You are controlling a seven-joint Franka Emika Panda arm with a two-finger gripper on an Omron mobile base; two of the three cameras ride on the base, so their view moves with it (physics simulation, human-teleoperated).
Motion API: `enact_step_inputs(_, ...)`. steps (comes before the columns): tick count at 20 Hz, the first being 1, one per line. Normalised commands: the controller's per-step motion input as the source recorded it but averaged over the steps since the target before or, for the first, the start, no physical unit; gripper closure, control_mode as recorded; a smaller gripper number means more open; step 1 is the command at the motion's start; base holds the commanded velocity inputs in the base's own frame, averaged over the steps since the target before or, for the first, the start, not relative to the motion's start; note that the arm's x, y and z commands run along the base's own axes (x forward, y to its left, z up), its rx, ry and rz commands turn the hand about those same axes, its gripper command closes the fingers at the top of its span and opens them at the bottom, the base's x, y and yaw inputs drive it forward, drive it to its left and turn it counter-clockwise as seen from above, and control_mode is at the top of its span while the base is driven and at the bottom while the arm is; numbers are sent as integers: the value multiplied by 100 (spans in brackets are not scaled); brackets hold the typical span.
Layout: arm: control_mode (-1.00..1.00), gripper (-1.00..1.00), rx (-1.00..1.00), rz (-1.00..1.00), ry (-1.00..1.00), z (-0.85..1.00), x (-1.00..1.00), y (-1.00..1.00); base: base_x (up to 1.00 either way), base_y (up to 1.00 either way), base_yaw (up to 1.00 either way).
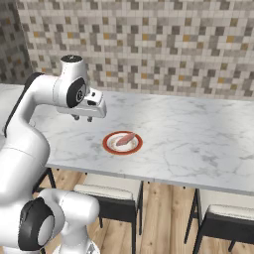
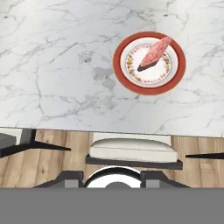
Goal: Transport the steak and potato to the fridge. Place the steak on the rack containing meat and place the potato on the rack containing the vegetable, ensuring meats and vegetables are on different racks.
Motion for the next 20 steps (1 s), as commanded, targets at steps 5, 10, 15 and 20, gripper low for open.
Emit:
enact_step_inputs(5, -100, -100, 0, 0, -2, 0, -33, 0, 0, 0, 0)
enact_step_inputs(10, -100, -100, 0, 0, 3, -16, -58, -1, 0, 0, 0)
enact_step_inputs(15, -100, -100, 0, -25, 16, -20, -40, -18, 0, 0, 0)
enact_step_inputs(20, -100, -100, 0, -32, 8, -21, 2, -17, 0, 0, 0)
